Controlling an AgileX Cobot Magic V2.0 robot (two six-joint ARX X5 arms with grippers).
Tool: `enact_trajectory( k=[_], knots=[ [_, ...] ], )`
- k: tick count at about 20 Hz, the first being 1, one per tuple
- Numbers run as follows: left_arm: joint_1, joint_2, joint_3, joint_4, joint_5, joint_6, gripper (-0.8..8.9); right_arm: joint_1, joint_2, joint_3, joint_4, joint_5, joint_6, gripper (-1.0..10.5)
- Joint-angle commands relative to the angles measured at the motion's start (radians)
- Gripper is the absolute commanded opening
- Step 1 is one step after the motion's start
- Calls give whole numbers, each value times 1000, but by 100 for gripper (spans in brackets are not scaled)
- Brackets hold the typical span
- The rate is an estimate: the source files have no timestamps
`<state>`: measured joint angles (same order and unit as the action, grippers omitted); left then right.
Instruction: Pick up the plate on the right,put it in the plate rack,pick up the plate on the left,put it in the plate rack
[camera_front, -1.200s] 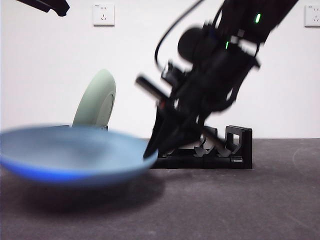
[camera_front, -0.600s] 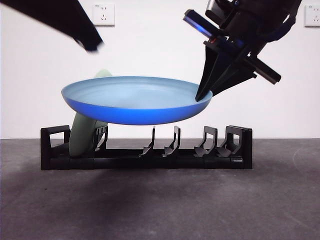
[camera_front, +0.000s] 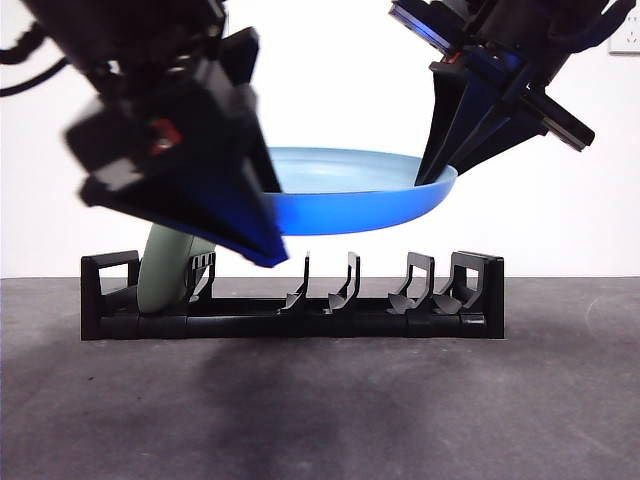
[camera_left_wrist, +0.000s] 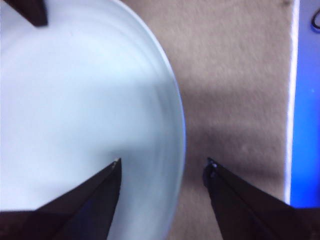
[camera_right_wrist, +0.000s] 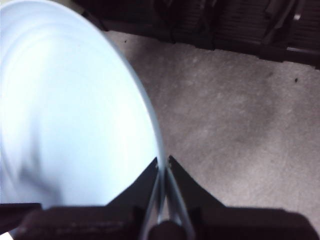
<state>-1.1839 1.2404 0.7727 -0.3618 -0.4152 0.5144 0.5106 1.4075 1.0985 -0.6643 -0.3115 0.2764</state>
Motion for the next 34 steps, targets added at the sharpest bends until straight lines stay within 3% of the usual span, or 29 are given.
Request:
enact_trajectory(
  k=[1, 3, 5, 12, 15, 20, 23, 27, 32, 34],
  knots=[
    [10, 18, 1, 18, 5, 14, 203, 1, -15, 1, -1, -5, -7, -8],
    [10, 20, 1, 14, 24, 14, 135, 1, -28, 1, -3, -5, -8, -8],
    [10, 20, 1, 16, 42, 14, -4, 1, -44, 1, -3, -4, -8, -8],
    [4, 20, 1, 50, 72, 10, -9, 0, -111, 1, -18, 4, -10, 22],
    [3, 20, 1, 108, 143, -13, -9, -14, -170, 1, -13, 42, -16, 194],
    [35, 20, 1, 273, 261, -248, -9, -64, -311, 1, 28, 316, -16, 189],
    [111, 20, 1, 411, 368, -374, -9, -89, -398, 1, 60, 417, -16, 189],
    [283, 21, 1, 645, 593, -603, -9, -105, -488, 1, 89, 476, -16, 189],
    [468, 36, 2, 879, 707, -827, -9, -105, -531, 1, 89, 475, -16, 189],
    [517, 68, 13, 910, 732, -873, -9, -105, -531, 1, 89, 475, -16, 188]
  ],
)
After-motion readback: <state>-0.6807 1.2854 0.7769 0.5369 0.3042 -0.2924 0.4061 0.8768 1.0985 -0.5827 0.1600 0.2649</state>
